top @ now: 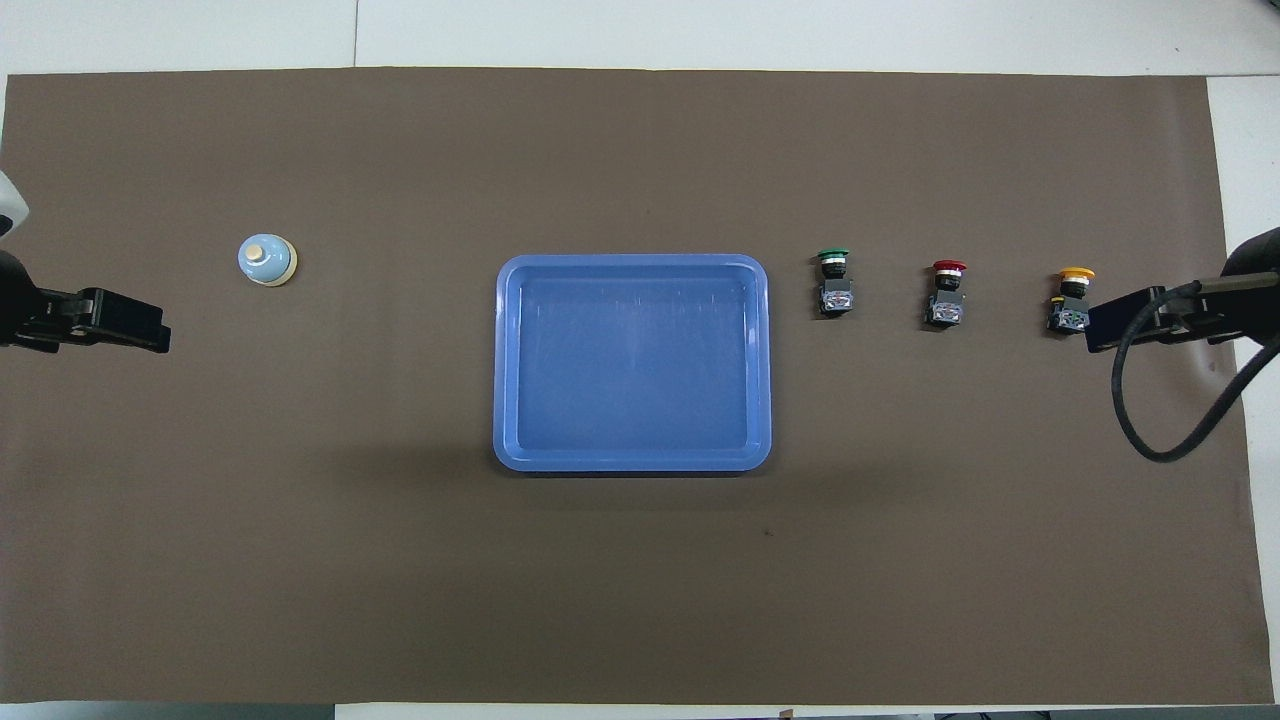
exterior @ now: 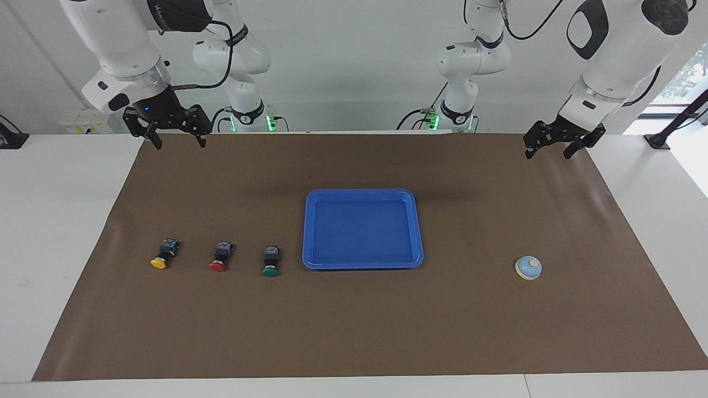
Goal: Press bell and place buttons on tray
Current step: 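Move the left gripper over the white bell and lower it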
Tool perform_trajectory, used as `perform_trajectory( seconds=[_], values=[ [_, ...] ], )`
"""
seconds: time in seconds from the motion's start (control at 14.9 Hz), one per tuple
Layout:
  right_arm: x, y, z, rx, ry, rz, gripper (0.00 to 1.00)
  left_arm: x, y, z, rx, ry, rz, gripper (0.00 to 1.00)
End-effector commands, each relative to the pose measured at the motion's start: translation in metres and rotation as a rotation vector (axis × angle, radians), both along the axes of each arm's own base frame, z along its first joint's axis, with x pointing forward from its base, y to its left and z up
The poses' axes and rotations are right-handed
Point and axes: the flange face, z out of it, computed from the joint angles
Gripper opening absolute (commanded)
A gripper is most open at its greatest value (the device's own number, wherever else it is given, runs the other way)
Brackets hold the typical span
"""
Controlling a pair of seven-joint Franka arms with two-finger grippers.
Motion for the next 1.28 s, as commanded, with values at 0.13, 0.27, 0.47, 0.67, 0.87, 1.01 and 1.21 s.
perform_trajectory(
  seconds=[0.13, 0.27, 0.47, 0.67, 0.87, 1.01, 1.21],
  values=[
    [-0.006, -0.002, 0.000, 0.012, 0.000, 0.007, 1.00, -0.001, -0.002, 0.002, -0.001, 0.003, -0.004, 1.00],
    [-0.006, -0.002, 0.000, 0.012, 0.000, 0.007, 1.00, -0.004, -0.003, 0.000, 0.000, 0.009, -0.002, 1.00],
    [-0.006, -0.002, 0.000, 0.012, 0.000, 0.007, 1.00, -0.001, -0.001, -0.010, 0.000, -0.026, -0.006, 0.23],
    [-0.006, -0.002, 0.000, 0.012, 0.000, 0.007, 1.00, 0.027, 0.003, -0.052, -0.006, -0.038, 0.008, 0.00],
    [-0.006, -0.002, 0.000, 0.012, 0.000, 0.007, 1.00, 0.067, 0.012, -0.112, -0.016, -0.063, 0.029, 0.00],
    [-0.006, -0.002, 0.000, 0.012, 0.000, 0.007, 1.00, 0.088, 0.017, -0.152, -0.015, -0.092, 0.036, 0.00],
    [-0.006, -0.002, 0.000, 0.012, 0.000, 0.007, 1.00, 0.102, 0.040, -0.187, -0.015, -0.100, 0.072, 0.00]
  ],
)
